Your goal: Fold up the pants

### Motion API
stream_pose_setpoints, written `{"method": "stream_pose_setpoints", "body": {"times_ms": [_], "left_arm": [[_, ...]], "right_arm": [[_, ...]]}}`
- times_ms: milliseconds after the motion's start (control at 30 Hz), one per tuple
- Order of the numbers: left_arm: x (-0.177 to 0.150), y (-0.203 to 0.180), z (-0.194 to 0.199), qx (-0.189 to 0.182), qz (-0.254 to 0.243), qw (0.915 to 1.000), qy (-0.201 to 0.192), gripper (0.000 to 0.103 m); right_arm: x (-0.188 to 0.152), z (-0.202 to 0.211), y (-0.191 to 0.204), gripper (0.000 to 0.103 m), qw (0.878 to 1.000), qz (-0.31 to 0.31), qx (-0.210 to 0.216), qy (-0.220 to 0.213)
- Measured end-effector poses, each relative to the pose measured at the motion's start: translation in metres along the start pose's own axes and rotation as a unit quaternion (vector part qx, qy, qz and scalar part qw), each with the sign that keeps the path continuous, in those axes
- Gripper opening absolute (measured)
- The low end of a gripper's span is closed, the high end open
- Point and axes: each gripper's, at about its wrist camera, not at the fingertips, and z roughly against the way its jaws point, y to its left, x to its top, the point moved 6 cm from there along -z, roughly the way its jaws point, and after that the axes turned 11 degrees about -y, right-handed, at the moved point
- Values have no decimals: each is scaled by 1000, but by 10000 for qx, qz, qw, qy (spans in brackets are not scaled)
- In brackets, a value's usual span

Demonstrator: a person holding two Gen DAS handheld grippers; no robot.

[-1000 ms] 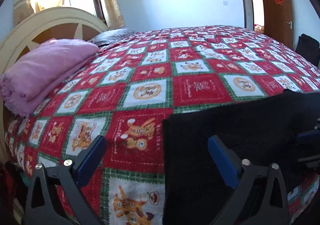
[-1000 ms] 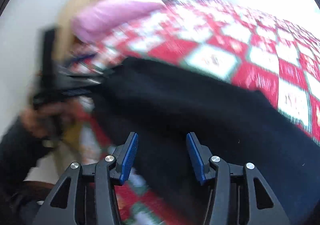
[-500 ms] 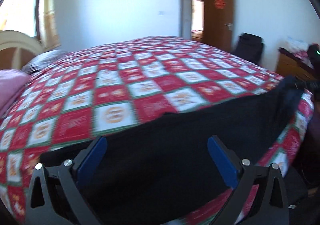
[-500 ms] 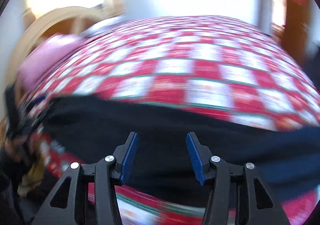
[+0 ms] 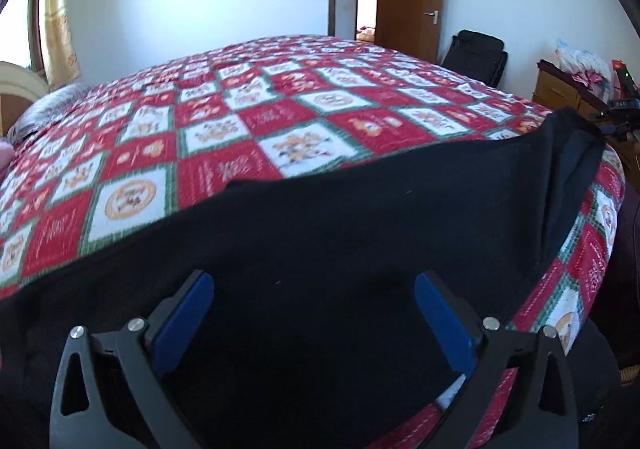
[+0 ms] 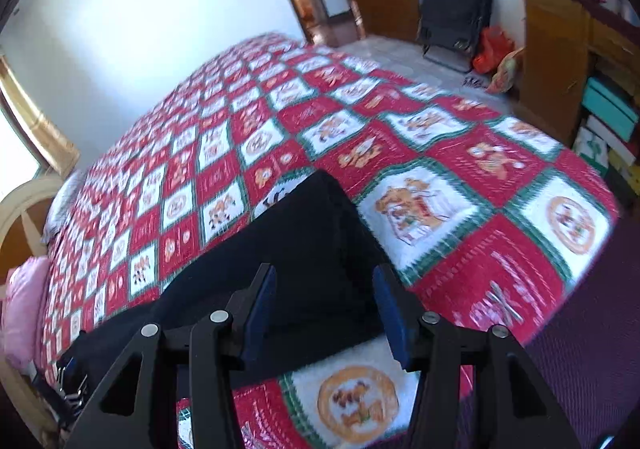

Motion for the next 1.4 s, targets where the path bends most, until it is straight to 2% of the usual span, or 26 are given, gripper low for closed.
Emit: {"method": "stream_pose_setpoints", "body": {"times_ms": [67,133,200,300,500,667,733,800,833,900,967,1000,1033,1167,1267,1333,1400], "left_arm": [[-3,3,0,36,30,10000,-2,103],[-5,1,1,43,-23,10000,-13,103],[-5,1,1,76,-30,10000,-26,103],[-5,1,0,105,-13,9999,-48,103],[-5,3,-1,127,-19,9999,-46,103],[-5,3,-2,116,-18,9999,-56,103],[-5,3,-2,115,-20,9999,-67,103],[-6,3,-3,124,-36,9999,-83,103],[-6,3,-3,126,-44,9999,-82,103],[-6,3,-3,127,-55,9999,-73,103],[-6,3,-3,125,-62,9999,-68,103],[-6,3,-4,130,-63,9999,-67,103],[-6,3,-4,139,-70,9999,-61,103],[-6,2,-4,175,-91,9998,-38,103],[-7,2,-5,188,-103,9998,-44,103],[-7,2,-4,183,-103,9998,-57,103],[-7,2,-4,183,-107,9998,-57,103]], "right_arm": [[-3,-18,7,45,9996,80,-4,273],[-5,-23,9,23,9990,208,-145,370],[-2,-25,15,5,9982,430,-227,346],[7,-23,21,4,9982,497,-257,224],[30,0,35,4,9984,551,-28,-121],[58,42,52,3,9940,634,525,-724],[61,60,51,3,9906,711,686,-942],[55,70,40,3,9898,813,629,-986],[50,70,34,4,9906,868,551,-902],[30,60,19,4,9906,1268,277,-443],[10,47,-5,19,9870,1571,-345,-79],[4,44,-16,34,9858,1577,-580,-14],[2,43,-23,40,9872,1480,-590,20],[14,47,-47,42,9984,492,-230,-148],[23,39,-55,44,9996,-252,114,-76],[23,26,-54,44,9987,-444,225,107],[18,6,-48,44,9962,-645,307,499]]}}
